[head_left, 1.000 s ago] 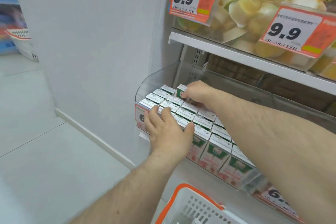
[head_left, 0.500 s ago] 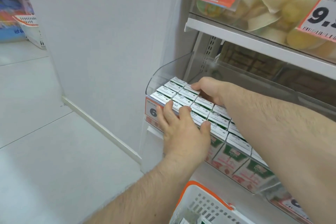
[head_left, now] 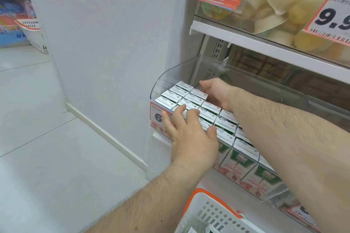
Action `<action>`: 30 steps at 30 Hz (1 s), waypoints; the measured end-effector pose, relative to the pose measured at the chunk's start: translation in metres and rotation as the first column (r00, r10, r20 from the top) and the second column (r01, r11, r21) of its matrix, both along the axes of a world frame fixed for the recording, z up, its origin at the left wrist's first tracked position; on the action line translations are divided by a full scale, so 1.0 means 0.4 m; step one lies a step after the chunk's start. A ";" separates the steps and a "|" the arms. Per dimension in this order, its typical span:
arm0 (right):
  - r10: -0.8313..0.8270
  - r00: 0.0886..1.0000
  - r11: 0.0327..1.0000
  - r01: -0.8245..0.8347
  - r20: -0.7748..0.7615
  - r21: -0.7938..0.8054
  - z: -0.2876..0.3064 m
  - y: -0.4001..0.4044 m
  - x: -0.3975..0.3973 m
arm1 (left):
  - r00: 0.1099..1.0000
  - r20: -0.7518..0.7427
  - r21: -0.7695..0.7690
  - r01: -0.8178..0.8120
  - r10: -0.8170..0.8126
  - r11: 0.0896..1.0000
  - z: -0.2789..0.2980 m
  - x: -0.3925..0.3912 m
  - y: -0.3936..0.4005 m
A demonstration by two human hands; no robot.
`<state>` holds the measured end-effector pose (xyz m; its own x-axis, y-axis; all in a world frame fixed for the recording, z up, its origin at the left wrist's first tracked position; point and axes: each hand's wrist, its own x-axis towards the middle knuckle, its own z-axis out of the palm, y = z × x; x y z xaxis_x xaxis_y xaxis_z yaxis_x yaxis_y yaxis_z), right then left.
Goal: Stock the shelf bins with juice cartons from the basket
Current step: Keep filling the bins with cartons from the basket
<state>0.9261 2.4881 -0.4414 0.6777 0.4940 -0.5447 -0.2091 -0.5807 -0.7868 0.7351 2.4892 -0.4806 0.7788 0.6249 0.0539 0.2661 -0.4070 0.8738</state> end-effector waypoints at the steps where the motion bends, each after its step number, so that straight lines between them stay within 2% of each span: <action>1: 0.001 1.000 1.000 -0.001 -0.011 0.001 -0.002 -0.005 -0.001 | 1.000 0.013 0.002 -0.008 0.008 1.000 0.000 -0.001 -0.001; 3: -0.007 1.000 0.999 0.008 0.006 -0.044 -0.001 -0.016 -0.009 | 0.999 0.030 0.017 -0.023 0.022 1.000 0.001 -0.002 -0.002; 6: 0.051 0.966 0.969 0.013 0.252 -0.247 0.021 -0.037 -0.044 | 0.998 0.042 0.056 -0.042 0.040 0.998 0.001 -0.008 0.001; 8: 0.135 0.888 0.936 0.031 0.439 -0.350 0.041 -0.060 -0.067 | 0.998 0.033 0.115 -0.064 0.061 0.991 0.003 -0.017 0.001; 10: 0.204 0.795 0.922 0.040 0.571 -0.386 0.062 -0.094 -0.089 | 0.993 0.057 0.234 -0.113 0.102 0.966 0.010 -0.032 -0.001; 12: 0.285 0.657 0.905 0.056 0.698 -0.421 0.081 -0.141 -0.127 | 0.989 0.116 0.333 -0.128 0.095 0.934 0.025 -0.054 -0.011; 13: 0.302 0.586 0.906 0.069 0.752 -0.418 0.086 -0.167 -0.146 | 0.990 0.131 0.359 -0.100 0.056 0.928 0.033 -0.065 -0.018; 15: 0.281 0.509 0.920 0.097 0.813 -0.379 0.088 -0.219 -0.195 | 0.993 0.107 0.347 0.011 -0.051 0.938 0.042 -0.086 -0.037; 20: 0.210 0.342 0.950 0.152 0.916 -0.274 0.074 -0.333 -0.331 | 0.959 -0.078 0.232 0.284 -0.273 0.930 0.032 -0.117 -0.099; 24: 0.200 0.032 0.969 0.142 0.979 -0.202 0.018 -0.440 -0.434 | 0.885 -0.201 0.313 0.464 -0.420 0.829 -0.009 -0.124 -0.164; 25: 0.185 -0.016 0.977 0.113 0.983 -0.182 0.002 -0.466 -0.464 | 0.859 -0.240 0.338 0.510 -0.452 0.791 -0.024 -0.123 -0.177; 27: 0.148 -0.029 0.988 0.054 0.989 -0.147 -0.036 -0.519 -0.512 | 0.803 -0.321 0.379 0.595 -0.503 0.709 -0.056 -0.119 -0.198; 30: 0.124 0.117 0.990 0.051 0.985 -0.131 -0.113 -0.601 -0.553 | 0.711 -0.447 0.371 0.699 -0.542 0.611 -0.117 -0.127 -0.231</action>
